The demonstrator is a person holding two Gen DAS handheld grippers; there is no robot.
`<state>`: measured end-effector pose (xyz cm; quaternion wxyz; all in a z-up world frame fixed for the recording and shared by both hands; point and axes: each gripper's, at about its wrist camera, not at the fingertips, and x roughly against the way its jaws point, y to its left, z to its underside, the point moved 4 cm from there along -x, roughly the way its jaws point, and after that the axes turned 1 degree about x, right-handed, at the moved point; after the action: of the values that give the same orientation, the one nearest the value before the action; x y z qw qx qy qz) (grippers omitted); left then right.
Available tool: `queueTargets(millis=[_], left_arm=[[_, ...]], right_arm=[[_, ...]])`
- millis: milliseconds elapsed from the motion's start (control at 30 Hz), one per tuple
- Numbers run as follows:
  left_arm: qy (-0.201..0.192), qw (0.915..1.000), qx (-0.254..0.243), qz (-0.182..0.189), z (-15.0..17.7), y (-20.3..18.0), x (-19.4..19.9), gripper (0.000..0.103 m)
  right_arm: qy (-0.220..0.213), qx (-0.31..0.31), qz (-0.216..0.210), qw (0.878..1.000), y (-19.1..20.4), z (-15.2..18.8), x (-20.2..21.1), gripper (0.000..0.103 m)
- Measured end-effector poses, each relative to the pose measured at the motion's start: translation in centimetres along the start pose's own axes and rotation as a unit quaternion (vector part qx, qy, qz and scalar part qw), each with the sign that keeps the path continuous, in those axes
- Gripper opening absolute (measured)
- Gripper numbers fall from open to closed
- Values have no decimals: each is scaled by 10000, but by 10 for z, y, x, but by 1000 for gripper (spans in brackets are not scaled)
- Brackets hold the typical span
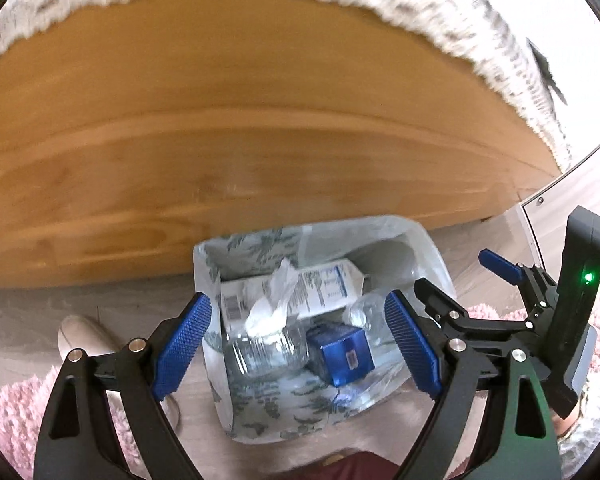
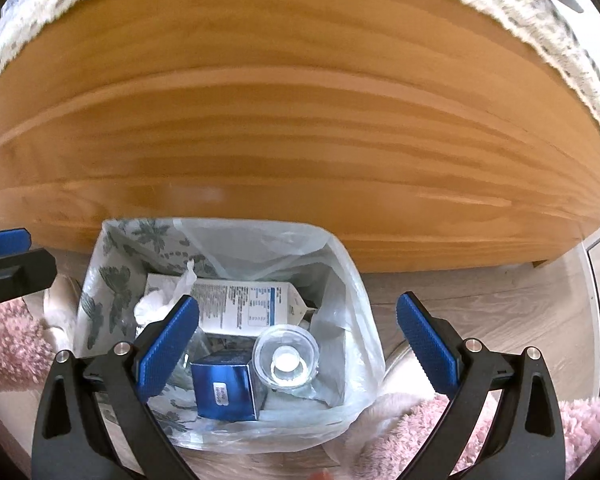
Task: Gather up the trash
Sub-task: 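Raise both tools from the bag back toward the bed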
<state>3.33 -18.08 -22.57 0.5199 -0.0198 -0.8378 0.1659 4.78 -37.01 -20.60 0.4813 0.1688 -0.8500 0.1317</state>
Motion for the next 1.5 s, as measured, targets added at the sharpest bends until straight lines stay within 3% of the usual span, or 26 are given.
queueTargets(millis=[300, 400, 567, 867, 1067, 1500], left_arm=[[-618, 9978, -208, 135, -6, -13, 34, 86], [-753, 9966, -324, 74, -6, -17, 46, 92], [-967, 9944, -387, 183, -8, -22, 63, 95], [-1399, 9884, -482, 351, -17, -29, 100, 95], [-1747, 9824, -612, 262, -25, -33, 122, 95], [-2272, 9703, -720, 407, -49, -42, 163, 95]], right_arm=[[-477, -130, -74, 9988, -5, -13, 32, 95], [-633, -206, -87, 9977, -9, -17, 45, 95], [-805, -433, -169, 9957, -18, -24, 63, 95], [-1214, -629, -147, 9905, -35, -35, 100, 95], [-1318, -805, -175, 9878, -45, -43, 115, 95], [-1736, -782, -198, 9815, -46, -70, 148, 95]])
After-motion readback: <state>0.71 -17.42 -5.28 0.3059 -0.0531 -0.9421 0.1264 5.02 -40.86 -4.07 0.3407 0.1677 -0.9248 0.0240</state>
